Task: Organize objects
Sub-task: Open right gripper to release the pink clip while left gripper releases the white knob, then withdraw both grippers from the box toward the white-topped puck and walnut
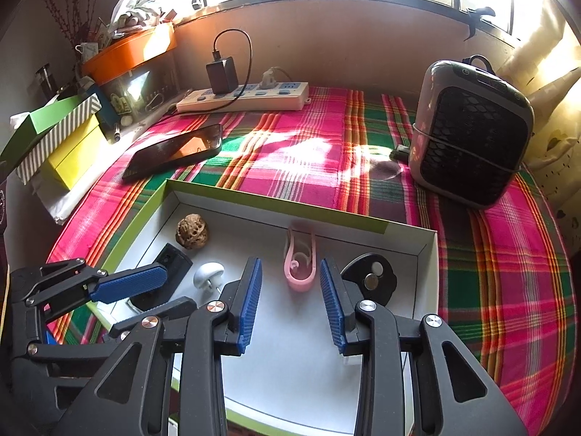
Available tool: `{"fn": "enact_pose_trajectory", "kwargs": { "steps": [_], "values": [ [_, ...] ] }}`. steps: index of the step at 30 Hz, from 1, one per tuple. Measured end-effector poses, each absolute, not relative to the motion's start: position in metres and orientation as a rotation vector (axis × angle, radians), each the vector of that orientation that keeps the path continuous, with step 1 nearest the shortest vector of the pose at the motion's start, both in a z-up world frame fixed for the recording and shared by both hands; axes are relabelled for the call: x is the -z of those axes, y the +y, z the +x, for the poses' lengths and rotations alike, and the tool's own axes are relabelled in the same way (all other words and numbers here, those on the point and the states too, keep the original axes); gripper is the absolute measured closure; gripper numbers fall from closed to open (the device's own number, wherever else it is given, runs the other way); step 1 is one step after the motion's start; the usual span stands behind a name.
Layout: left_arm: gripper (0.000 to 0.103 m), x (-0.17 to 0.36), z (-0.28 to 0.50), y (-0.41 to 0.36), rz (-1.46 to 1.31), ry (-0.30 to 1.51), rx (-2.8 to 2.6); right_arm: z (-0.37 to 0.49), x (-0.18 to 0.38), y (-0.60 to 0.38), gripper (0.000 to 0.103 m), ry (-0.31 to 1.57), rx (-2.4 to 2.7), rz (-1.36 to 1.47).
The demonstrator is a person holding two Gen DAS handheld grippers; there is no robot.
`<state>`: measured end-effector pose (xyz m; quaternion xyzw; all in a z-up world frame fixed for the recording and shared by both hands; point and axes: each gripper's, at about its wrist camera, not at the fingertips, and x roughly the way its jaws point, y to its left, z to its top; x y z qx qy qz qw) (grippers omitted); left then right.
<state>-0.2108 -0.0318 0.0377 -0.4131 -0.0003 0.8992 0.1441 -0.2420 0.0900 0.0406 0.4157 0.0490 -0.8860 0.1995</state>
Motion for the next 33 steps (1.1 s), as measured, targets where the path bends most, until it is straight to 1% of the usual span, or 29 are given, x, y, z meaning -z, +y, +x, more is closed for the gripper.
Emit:
{"fn": "enact_pose_trajectory", "kwargs": {
  "steps": [14,19,26,33],
  "values": [
    [0.071,-0.050,-0.181,-0.037,-1.137,-0.003,-2.648,-0.207,-0.053,0.103,0.067,0.106,2.529,1.101],
    [0.071,-0.052,-0.173,-0.040,-1.129,-0.013,-2.655,-0.194,-0.056,0.106,0.062,0.128,2.554,1.078],
    [0.071,-0.053,-0.160,-0.043,-1.125,-0.006,-2.669,-0.175,-0.061,0.112,0.062,0.127,2.578,1.042],
    [0.071,-0.053,-0.146,-0.044,-1.120,-0.021,-2.668,-0.158,-0.063,0.128,0.061,0.085,2.614,1.031]
  ]
}}
